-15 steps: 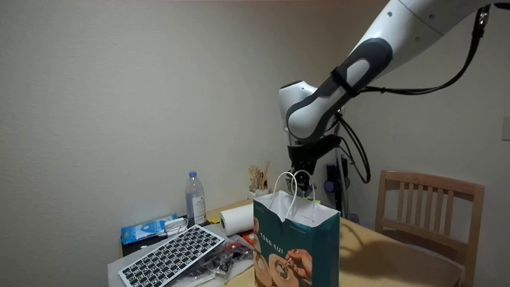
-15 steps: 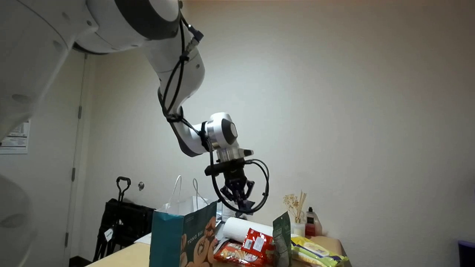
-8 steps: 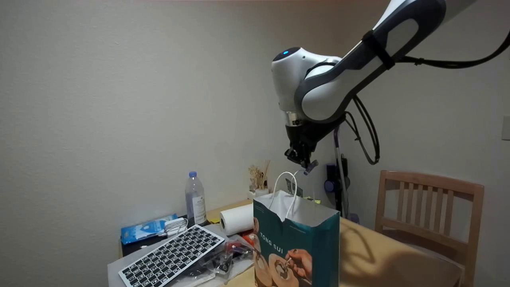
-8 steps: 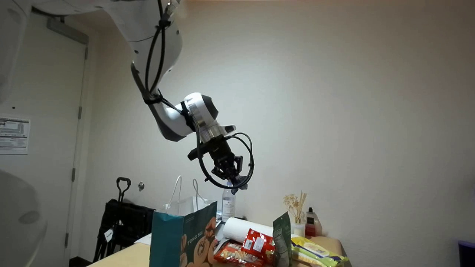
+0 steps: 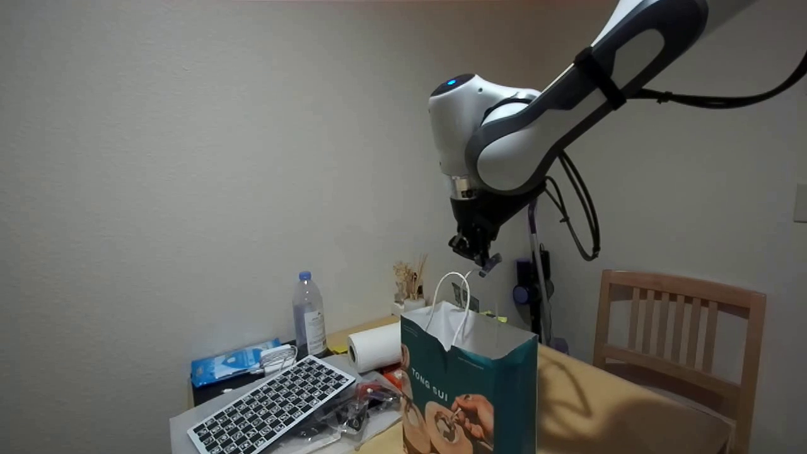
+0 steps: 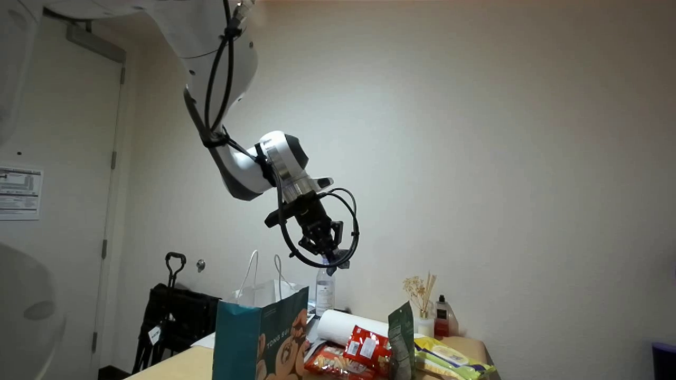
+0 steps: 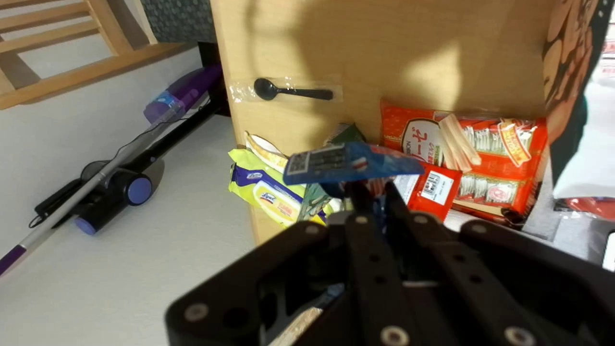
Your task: Put the blue sachet in the green paper bag.
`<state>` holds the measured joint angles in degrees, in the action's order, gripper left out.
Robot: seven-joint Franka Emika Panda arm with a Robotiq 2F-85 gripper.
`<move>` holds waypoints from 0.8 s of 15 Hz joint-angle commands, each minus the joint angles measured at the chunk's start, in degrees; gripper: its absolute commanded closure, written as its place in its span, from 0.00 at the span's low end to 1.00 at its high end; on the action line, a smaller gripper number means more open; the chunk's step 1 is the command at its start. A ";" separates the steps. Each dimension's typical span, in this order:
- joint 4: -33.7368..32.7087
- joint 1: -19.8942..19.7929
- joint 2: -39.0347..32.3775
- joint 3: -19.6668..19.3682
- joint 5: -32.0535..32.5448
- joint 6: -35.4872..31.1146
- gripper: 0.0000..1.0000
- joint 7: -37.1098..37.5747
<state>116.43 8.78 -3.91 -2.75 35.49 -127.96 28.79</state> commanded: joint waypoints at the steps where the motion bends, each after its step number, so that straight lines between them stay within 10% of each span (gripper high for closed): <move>1: 0.78 0.12 3.43 3.73 2.04 2.10 0.93 1.72; 12: 2.49 1.68 8.50 12.97 0.37 9.72 0.93 4.99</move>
<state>116.73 10.17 2.21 8.80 35.64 -119.98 31.48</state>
